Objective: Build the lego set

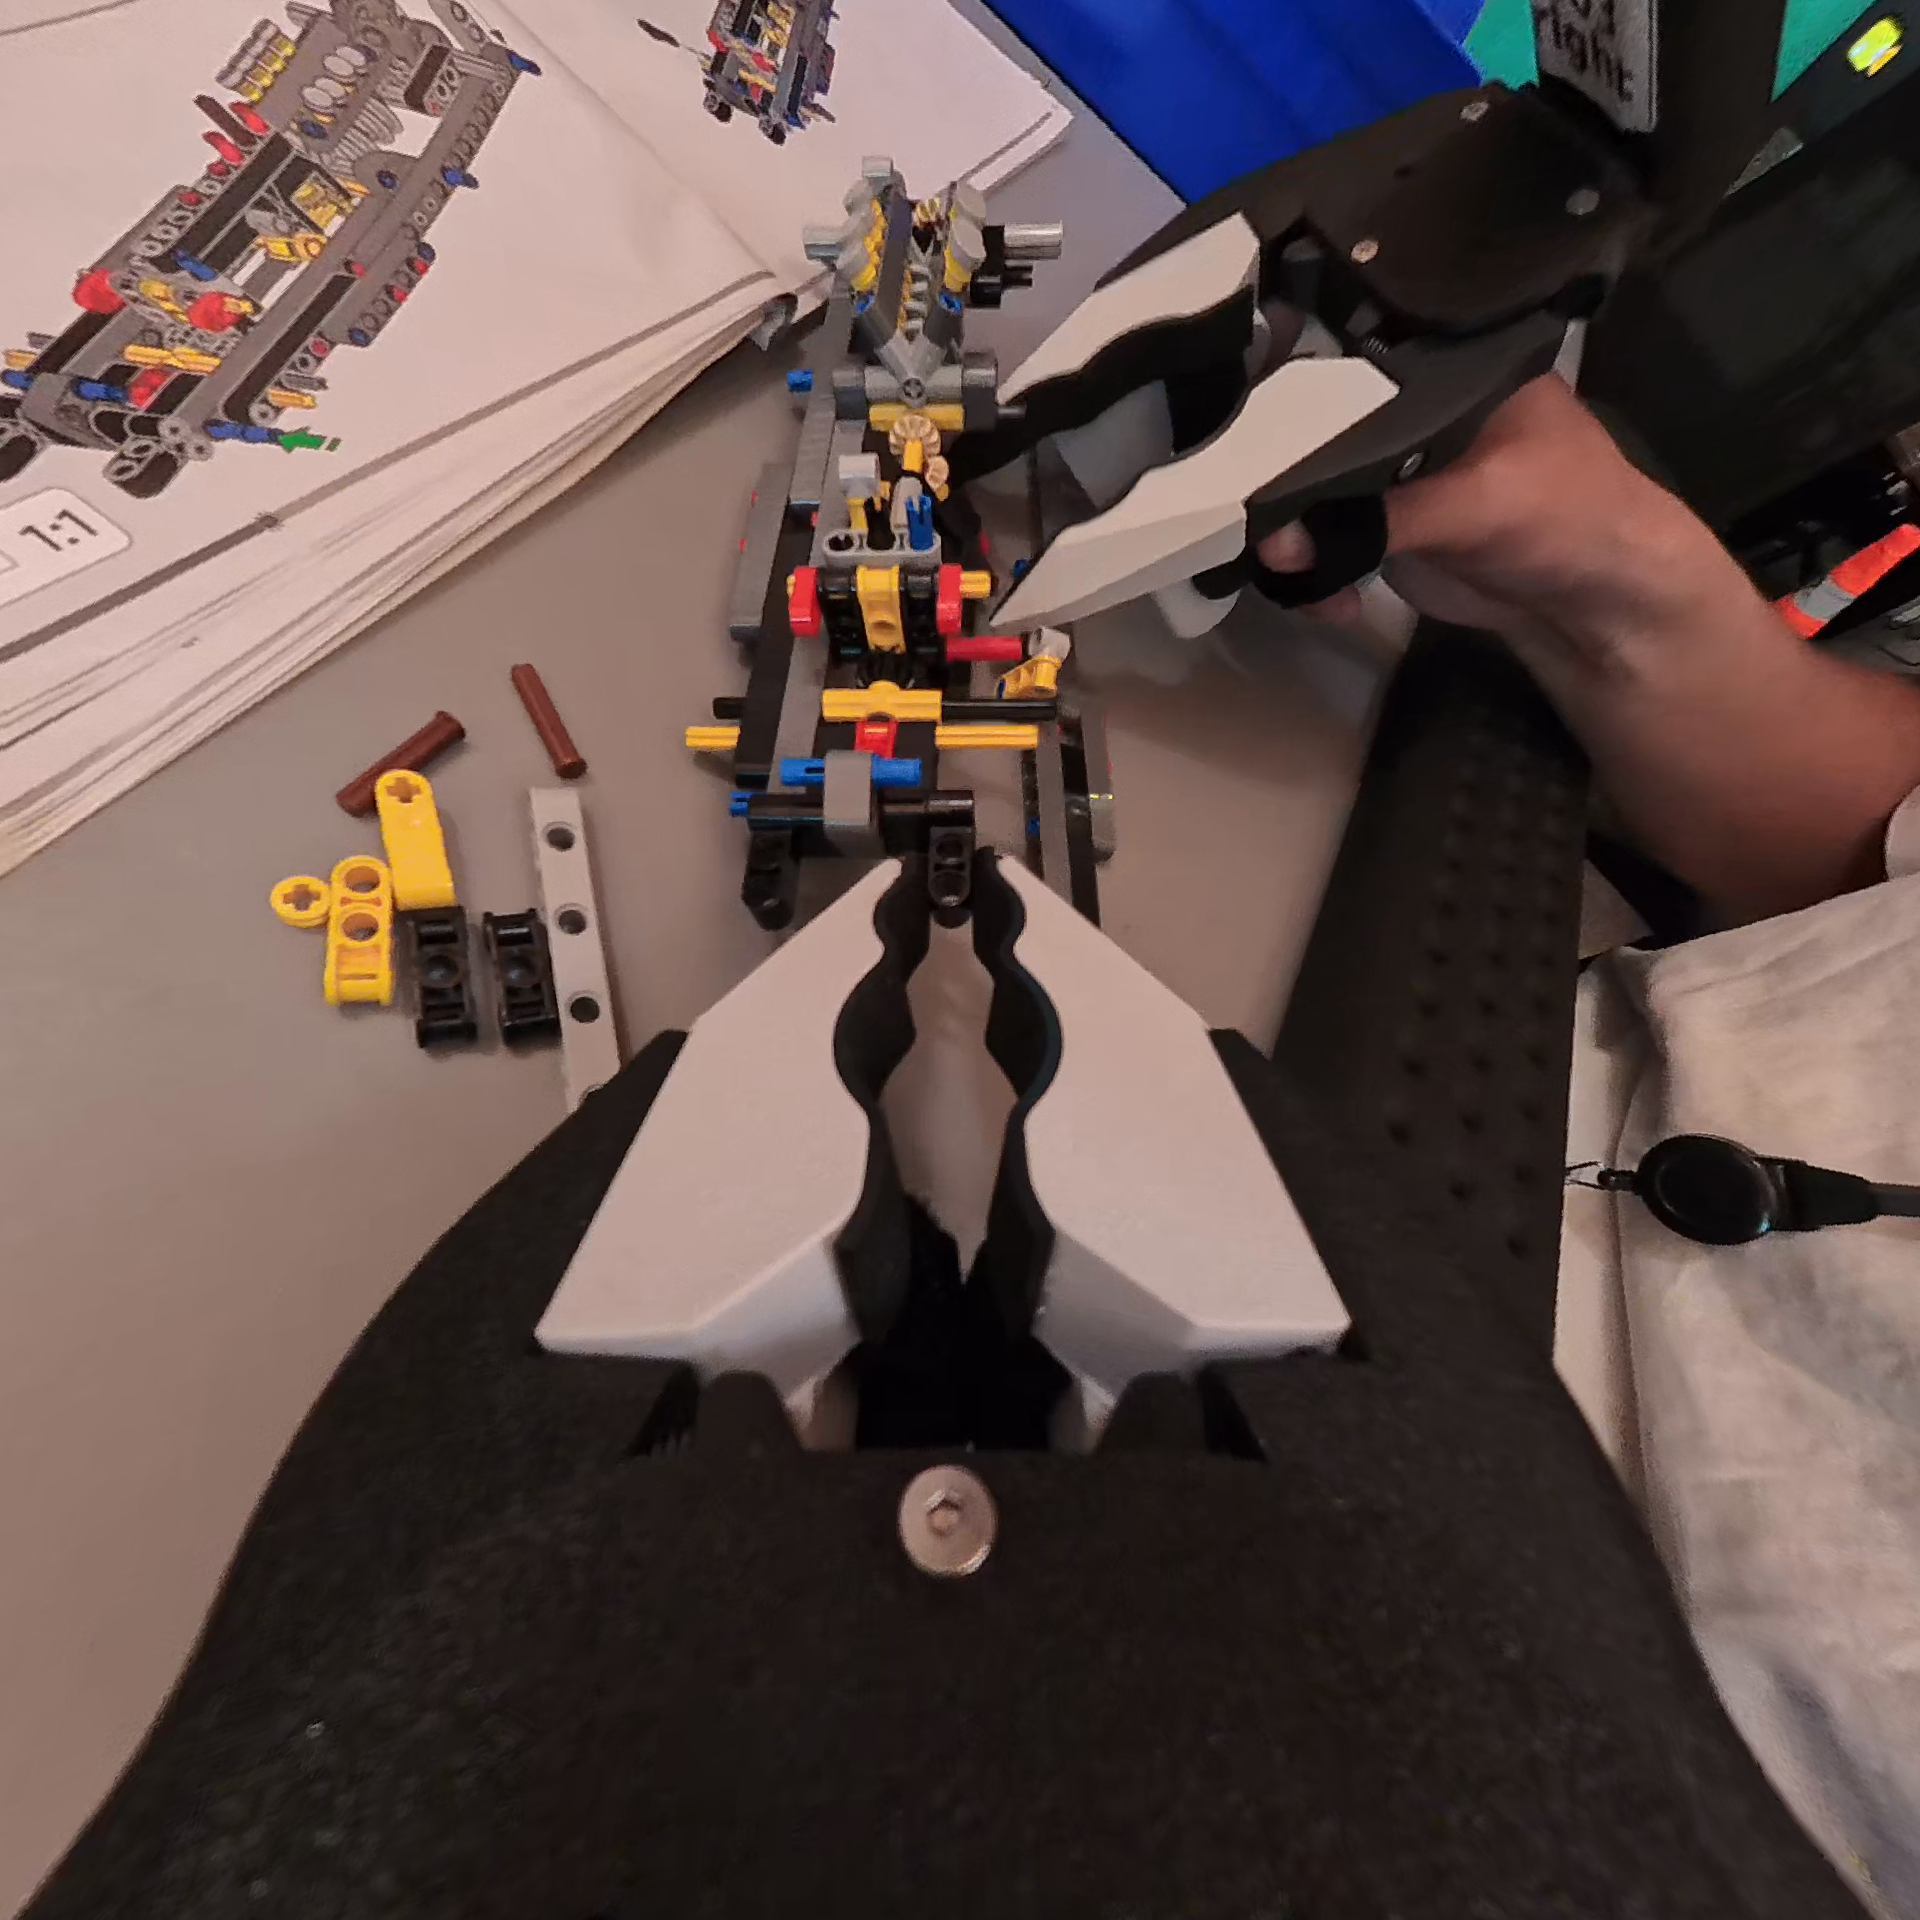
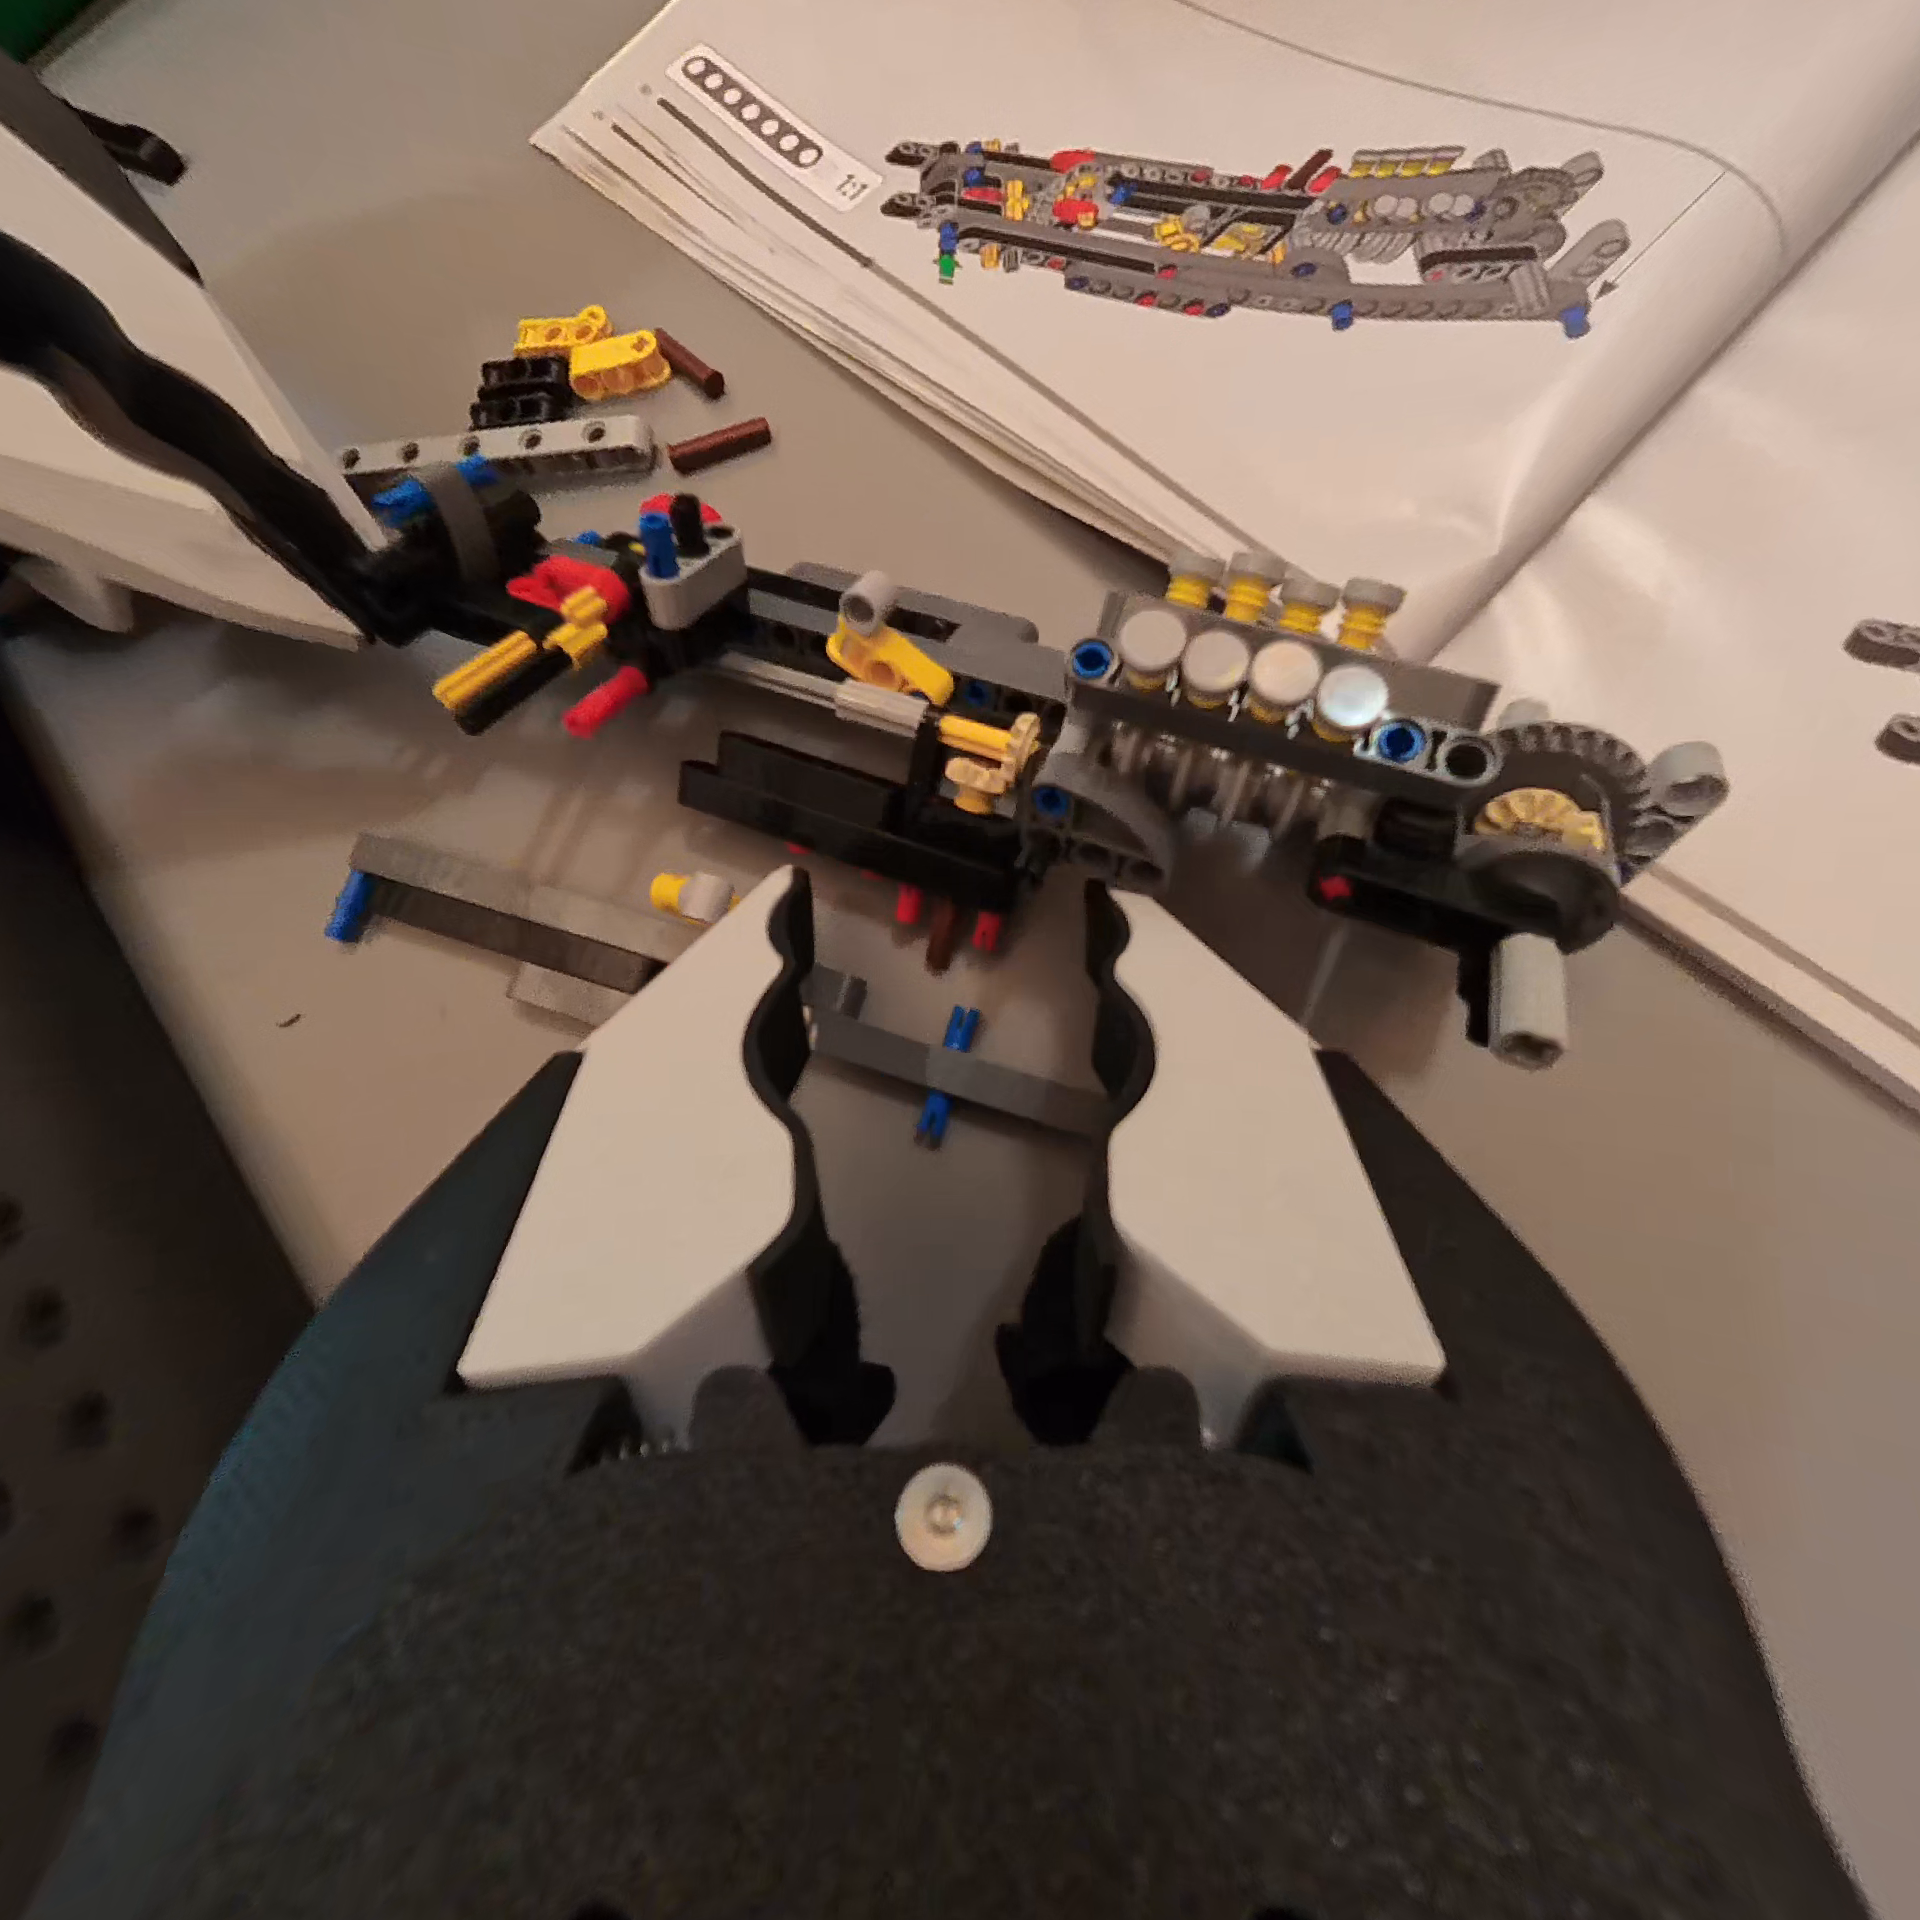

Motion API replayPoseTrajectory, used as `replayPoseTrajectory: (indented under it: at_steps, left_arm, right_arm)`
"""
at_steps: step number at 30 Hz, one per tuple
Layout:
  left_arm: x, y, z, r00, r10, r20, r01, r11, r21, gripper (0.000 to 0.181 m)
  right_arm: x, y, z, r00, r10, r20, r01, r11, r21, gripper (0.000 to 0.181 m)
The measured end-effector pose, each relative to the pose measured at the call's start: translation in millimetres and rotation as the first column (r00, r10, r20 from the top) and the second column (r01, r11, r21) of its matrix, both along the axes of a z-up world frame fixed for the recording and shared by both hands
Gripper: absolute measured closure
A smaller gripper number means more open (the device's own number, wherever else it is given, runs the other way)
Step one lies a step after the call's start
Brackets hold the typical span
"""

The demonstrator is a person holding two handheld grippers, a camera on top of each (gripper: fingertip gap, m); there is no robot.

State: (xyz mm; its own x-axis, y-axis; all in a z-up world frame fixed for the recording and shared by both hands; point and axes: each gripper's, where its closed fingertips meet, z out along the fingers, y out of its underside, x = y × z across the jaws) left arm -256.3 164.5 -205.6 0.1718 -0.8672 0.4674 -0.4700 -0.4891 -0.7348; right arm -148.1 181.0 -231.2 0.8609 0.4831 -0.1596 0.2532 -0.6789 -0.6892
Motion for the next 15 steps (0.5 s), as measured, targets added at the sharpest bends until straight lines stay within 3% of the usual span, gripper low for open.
replayPoseTrajectory:
  at_steps: [8,11,15]
  left_arm:
    - [-1.9,3.5,-8.1,0.998,0.014,-0.057,-0.008,0.995,0.096,0.174]
    - [-1.2,2.3,-5.9,0.999,0.008,-0.041,-0.004,0.996,0.092,0.174]
    - [-0.6,1.3,-5.5,0.999,0.001,-0.041,0.004,0.994,0.111,0.174]
  right_arm:
    - [-11.5,-12.2,10.6,0.964,0.0,-0.266,-0.038,0.99,-0.137,0.136]
    - [-11.8,-15.9,25.1,0.895,-0.041,-0.445,-0.038,0.985,-0.167,0.134]
    - [-15.0,-20.8,42.5,0.753,-0.089,-0.651,-0.046,0.981,-0.188,0.127]
